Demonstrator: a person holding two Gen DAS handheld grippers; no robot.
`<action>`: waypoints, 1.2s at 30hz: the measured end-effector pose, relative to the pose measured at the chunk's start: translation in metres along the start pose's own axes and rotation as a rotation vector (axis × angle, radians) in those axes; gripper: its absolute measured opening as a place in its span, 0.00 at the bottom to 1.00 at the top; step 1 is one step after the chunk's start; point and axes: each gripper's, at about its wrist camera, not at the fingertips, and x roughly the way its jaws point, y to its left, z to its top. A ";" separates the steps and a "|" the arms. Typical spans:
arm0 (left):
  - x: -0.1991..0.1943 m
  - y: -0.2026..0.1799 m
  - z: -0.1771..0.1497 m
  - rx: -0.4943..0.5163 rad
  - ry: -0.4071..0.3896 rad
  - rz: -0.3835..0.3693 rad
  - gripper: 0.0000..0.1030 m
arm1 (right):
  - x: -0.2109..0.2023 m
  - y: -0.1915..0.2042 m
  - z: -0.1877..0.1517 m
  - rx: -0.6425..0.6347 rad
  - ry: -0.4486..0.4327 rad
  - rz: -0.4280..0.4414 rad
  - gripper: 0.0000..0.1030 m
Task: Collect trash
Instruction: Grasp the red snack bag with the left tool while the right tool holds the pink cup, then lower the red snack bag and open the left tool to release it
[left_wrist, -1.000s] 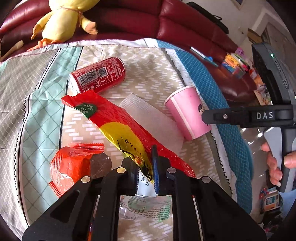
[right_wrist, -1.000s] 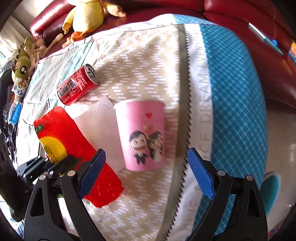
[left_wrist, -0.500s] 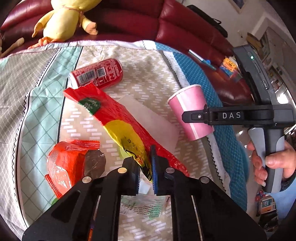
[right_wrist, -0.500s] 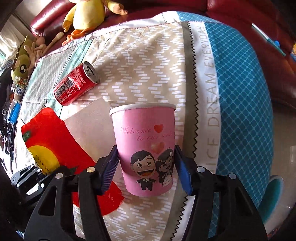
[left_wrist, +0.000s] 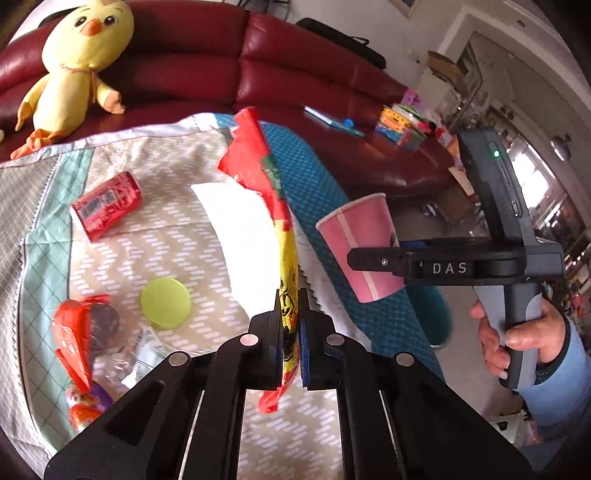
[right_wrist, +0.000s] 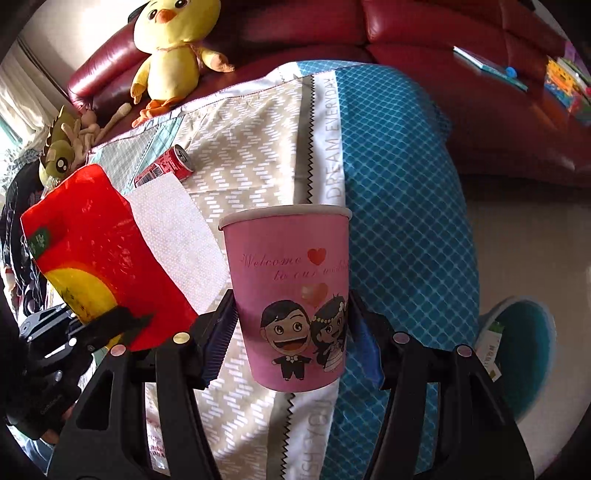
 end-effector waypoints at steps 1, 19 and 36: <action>0.006 -0.008 -0.005 0.015 0.022 -0.011 0.07 | -0.005 -0.009 -0.008 0.013 -0.002 -0.006 0.55; 0.069 -0.055 -0.051 0.021 0.170 0.060 0.23 | -0.044 -0.091 -0.100 0.169 -0.025 0.024 0.55; 0.077 -0.088 -0.067 0.099 0.198 0.097 0.05 | -0.045 -0.120 -0.142 0.227 -0.038 0.058 0.56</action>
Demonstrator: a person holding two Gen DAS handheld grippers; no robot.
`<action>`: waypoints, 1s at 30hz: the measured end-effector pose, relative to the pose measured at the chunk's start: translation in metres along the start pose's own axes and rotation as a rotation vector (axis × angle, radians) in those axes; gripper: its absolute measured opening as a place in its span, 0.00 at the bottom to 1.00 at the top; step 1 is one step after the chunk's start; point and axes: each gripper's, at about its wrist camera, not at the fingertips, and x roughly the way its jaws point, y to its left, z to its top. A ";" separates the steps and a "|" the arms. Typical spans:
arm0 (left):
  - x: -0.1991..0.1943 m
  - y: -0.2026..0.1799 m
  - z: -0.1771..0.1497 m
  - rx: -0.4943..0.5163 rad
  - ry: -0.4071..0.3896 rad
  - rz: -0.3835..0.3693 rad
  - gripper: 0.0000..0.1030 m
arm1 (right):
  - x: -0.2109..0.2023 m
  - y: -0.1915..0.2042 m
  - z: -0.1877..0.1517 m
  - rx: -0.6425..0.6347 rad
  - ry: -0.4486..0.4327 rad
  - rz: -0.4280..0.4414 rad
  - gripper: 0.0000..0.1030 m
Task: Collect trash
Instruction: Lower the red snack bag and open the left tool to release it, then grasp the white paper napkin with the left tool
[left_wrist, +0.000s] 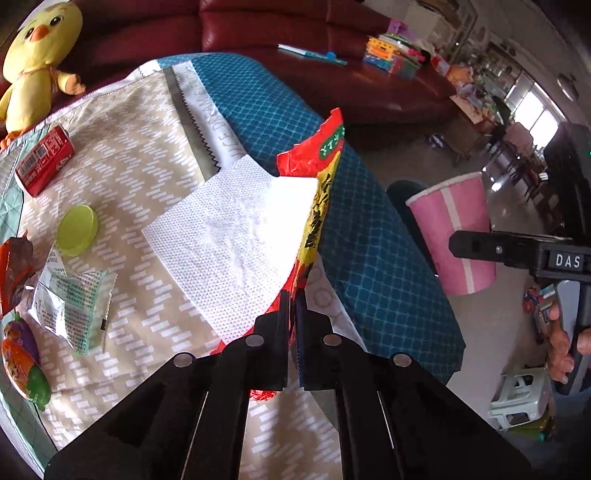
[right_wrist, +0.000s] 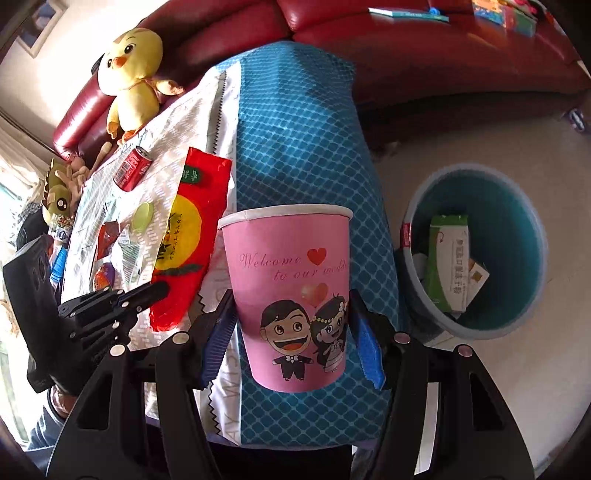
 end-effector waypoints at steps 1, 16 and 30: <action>0.003 0.000 0.000 -0.003 0.008 0.005 0.07 | 0.001 -0.003 -0.001 0.004 0.003 -0.001 0.56; 0.020 -0.020 -0.003 0.027 0.057 0.008 0.05 | 0.004 -0.025 -0.005 0.054 0.001 0.013 0.56; -0.028 -0.015 0.003 0.012 -0.023 -0.095 0.73 | -0.014 -0.021 0.004 0.043 -0.034 -0.007 0.56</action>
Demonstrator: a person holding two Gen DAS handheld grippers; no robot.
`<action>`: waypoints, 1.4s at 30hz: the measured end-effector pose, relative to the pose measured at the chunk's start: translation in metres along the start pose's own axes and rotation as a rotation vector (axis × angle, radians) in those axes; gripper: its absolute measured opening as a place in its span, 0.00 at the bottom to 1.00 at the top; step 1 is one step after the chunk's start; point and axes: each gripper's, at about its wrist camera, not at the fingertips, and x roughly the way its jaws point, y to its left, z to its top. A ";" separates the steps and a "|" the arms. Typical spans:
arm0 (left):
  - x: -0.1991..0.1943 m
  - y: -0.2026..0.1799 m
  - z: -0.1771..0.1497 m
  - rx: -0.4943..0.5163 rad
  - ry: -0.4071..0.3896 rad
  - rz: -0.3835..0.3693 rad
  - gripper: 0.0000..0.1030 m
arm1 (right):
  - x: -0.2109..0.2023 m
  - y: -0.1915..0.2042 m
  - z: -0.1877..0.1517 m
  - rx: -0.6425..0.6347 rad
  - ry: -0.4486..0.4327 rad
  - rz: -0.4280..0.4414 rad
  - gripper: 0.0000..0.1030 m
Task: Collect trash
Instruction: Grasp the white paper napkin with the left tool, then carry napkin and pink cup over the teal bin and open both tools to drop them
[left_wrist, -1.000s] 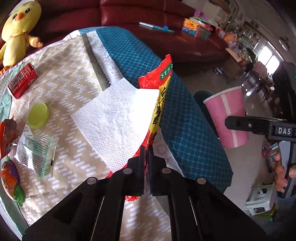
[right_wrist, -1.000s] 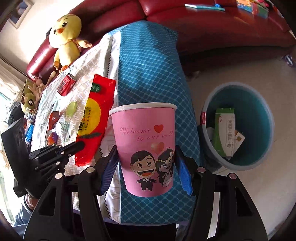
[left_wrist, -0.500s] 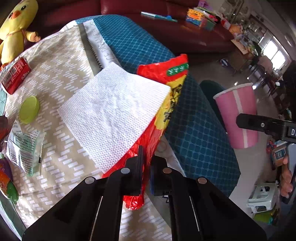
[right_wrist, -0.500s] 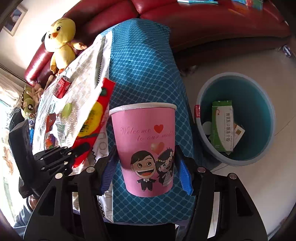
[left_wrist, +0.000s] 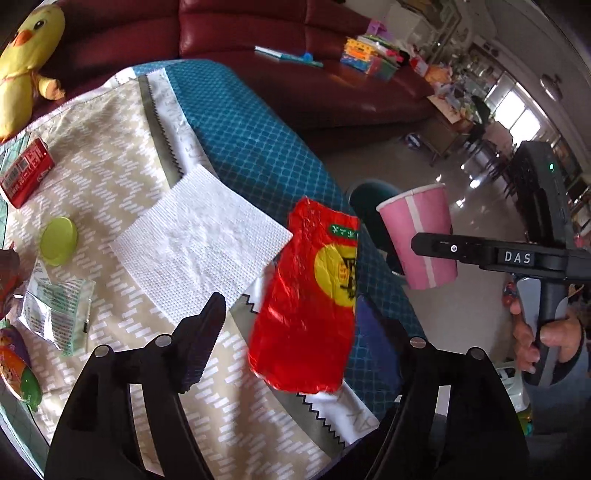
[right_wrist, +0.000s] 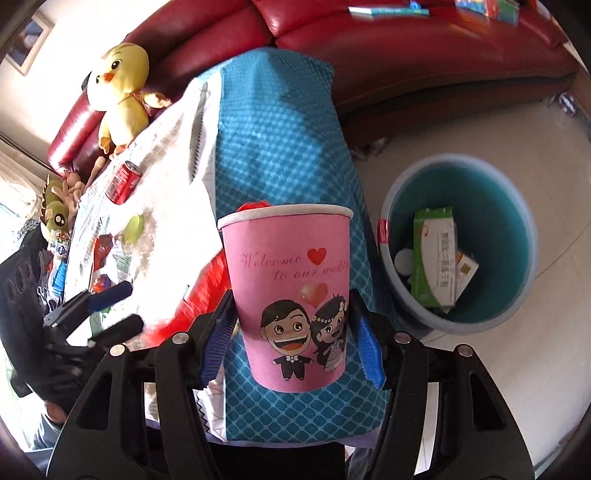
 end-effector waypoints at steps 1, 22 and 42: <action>-0.006 0.007 0.003 -0.013 -0.018 0.000 0.76 | -0.003 0.003 0.003 -0.005 -0.011 -0.002 0.56; 0.086 0.057 0.023 0.011 0.044 0.194 0.65 | 0.044 0.014 0.039 -0.028 0.070 -0.026 0.56; 0.053 -0.060 0.095 0.156 -0.038 0.050 0.03 | -0.018 -0.089 0.046 0.141 -0.099 -0.066 0.56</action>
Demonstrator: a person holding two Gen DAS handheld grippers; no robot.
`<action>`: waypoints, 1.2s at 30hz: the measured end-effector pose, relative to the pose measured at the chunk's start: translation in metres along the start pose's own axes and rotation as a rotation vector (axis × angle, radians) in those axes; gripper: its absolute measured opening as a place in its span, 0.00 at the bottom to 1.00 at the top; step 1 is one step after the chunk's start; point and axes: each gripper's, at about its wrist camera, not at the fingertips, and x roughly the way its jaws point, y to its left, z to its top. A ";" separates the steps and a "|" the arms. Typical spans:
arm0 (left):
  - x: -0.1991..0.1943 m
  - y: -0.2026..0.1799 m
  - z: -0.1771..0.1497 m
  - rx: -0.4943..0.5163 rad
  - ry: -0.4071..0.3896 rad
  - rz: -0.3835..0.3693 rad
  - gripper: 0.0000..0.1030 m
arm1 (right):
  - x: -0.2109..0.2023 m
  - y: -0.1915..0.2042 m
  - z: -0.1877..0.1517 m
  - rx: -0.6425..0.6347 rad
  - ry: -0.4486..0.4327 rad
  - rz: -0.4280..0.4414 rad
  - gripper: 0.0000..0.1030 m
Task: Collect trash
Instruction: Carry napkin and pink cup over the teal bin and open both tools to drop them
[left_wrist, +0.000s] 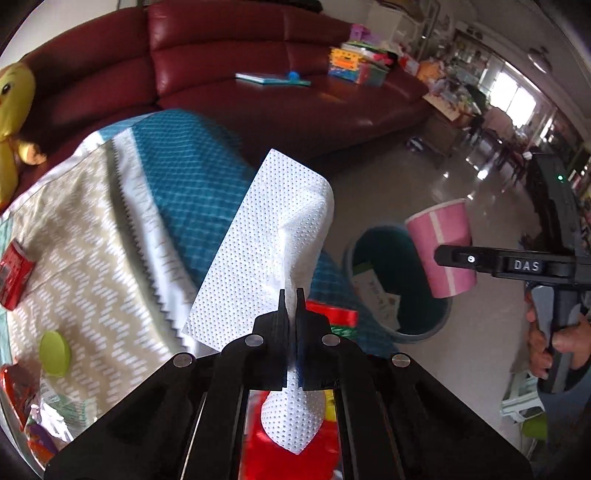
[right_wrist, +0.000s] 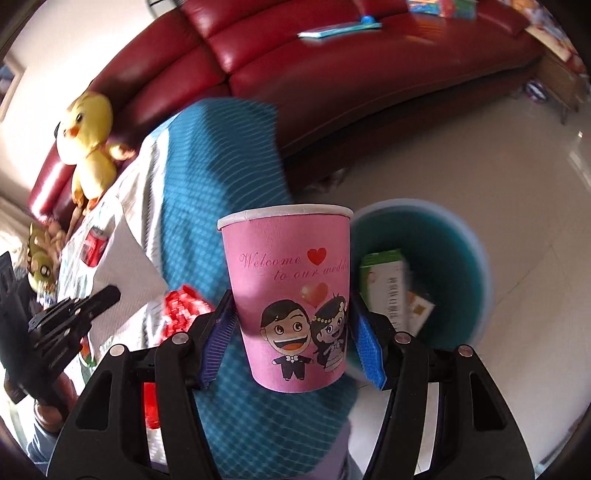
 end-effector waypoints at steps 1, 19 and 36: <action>0.007 -0.015 0.004 0.017 0.010 -0.022 0.03 | -0.004 -0.012 0.001 0.017 -0.008 -0.011 0.56; 0.163 -0.141 0.025 0.103 0.263 -0.223 0.10 | -0.016 -0.115 0.002 0.158 -0.016 -0.116 0.56; 0.152 -0.112 0.012 0.040 0.240 -0.131 0.87 | 0.027 -0.112 0.009 0.155 0.066 -0.112 0.58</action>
